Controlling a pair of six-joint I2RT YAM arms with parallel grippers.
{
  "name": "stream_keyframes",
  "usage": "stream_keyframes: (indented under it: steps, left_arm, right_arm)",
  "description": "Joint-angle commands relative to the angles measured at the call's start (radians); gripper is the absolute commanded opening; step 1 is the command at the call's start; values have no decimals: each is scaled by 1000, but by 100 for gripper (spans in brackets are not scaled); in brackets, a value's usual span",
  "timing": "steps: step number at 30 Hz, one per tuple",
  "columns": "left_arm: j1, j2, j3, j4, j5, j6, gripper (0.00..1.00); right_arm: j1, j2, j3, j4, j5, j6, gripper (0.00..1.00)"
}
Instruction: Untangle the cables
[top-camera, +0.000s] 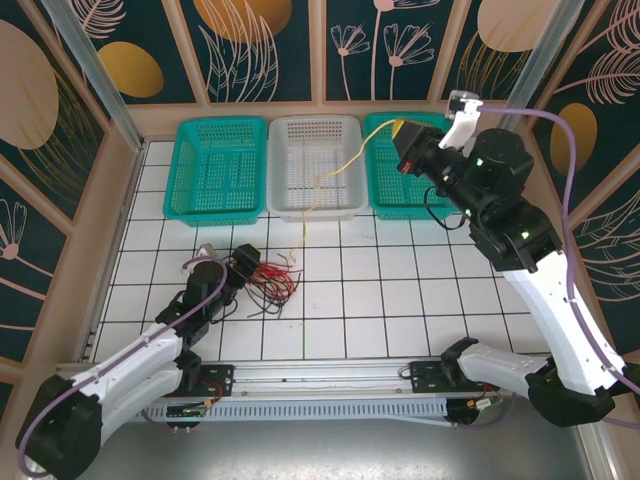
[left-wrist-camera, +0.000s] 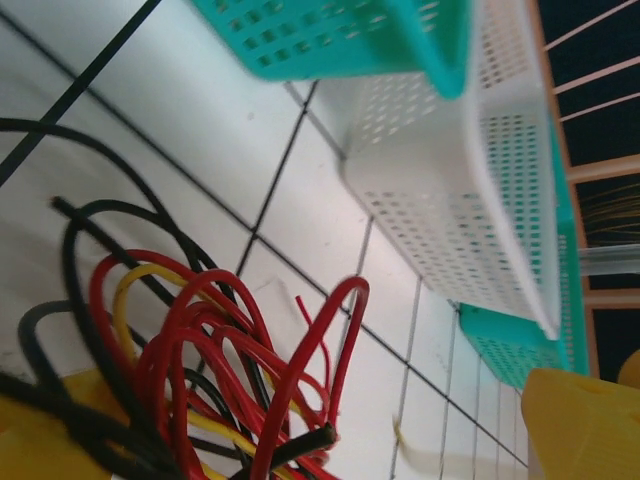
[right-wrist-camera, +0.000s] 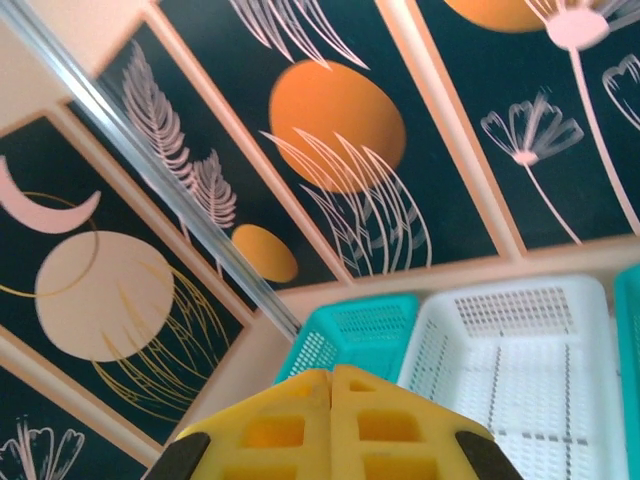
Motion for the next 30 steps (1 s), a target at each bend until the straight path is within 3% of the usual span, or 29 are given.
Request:
stream_keyframes:
  steps: [1,7,12,14,16,22,25,30]
  left_arm:
    - [-4,-60,69,-163,-41,89,99]
    - [-4,15,272,-175,6,438,99]
    - [-4,185,529,-324,316,767,99]
    - [-4,224,625,-438,350,852,99]
    - [-3,215,701,-488,280,888,99]
    - [33,172,877,-399,165,939,99]
    - [74,186,935,-337,271,975,99]
    - [74,267,1015,-246,572,1052,91]
  right_arm:
    - [6,25,77,23,-54,-56,0]
    - [6,65,142,15,-84,-62,0]
    - [16,69,154,12,-73,-68,0]
    - [16,62,154,13,-60,-70,0]
    - [16,56,156,15,-55,-70,0]
    - [15,74,195,-16,-55,-76,0]
    - [15,74,196,-17,-50,-77,0]
    - [15,98,218,-27,-75,-70,0]
